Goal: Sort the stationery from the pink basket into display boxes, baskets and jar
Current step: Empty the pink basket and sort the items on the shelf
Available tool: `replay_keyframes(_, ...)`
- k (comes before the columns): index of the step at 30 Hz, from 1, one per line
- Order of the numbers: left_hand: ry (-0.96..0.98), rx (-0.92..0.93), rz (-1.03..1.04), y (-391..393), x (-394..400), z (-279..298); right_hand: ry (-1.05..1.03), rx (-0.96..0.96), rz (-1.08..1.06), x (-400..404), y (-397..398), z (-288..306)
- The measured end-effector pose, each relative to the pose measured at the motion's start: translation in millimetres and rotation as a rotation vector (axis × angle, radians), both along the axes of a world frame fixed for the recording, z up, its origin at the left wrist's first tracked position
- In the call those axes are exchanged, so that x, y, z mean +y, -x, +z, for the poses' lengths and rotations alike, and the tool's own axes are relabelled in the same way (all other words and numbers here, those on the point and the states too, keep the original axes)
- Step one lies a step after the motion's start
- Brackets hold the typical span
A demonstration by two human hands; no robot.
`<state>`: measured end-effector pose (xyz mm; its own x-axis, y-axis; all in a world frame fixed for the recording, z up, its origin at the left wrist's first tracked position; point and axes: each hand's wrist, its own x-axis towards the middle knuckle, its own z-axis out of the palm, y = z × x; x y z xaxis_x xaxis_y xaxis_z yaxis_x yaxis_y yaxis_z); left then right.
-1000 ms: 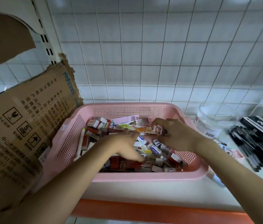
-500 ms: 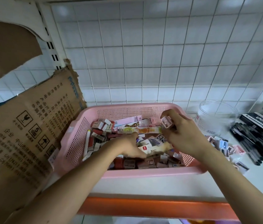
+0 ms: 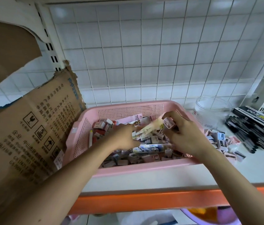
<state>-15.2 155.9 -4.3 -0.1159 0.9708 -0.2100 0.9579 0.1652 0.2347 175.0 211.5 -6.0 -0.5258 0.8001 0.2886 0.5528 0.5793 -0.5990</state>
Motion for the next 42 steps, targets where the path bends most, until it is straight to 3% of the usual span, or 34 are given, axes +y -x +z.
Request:
replay_keyframes(3, 0.142, 0.115, -0.034, 1, -2, -5, 0.013, 0.005, 0.002, -3, 2, -2)
replay_keyframes(6, 0.197, 0.112, -0.068, -2, -5, -14, 0.002, -0.002, 0.004, -5, 3, -3)
replay_keyframes(14, 0.017, 0.103, -0.115, 5, -4, -6, 0.034, 0.012, -0.021, -8, -1, 1)
replay_keyframes(24, -0.457, -0.307, 0.129, -13, 1, 40, 0.037, 0.192, -0.106, -7, -12, 20)
replay_keyframes(32, -0.563, -0.397, 0.340, -68, 21, 47, 0.096, 0.276, -0.148, 14, -74, 22)
replay_keyframes(38, -0.567, -0.327, 0.358, -147, 52, 58, 0.189, 0.348, -0.160, 46, -156, 9)
replay_keyframes(42, -0.561, -0.381, 0.351, -212, 73, 64, 0.294, 0.403, -0.164, 67, -214, 5)
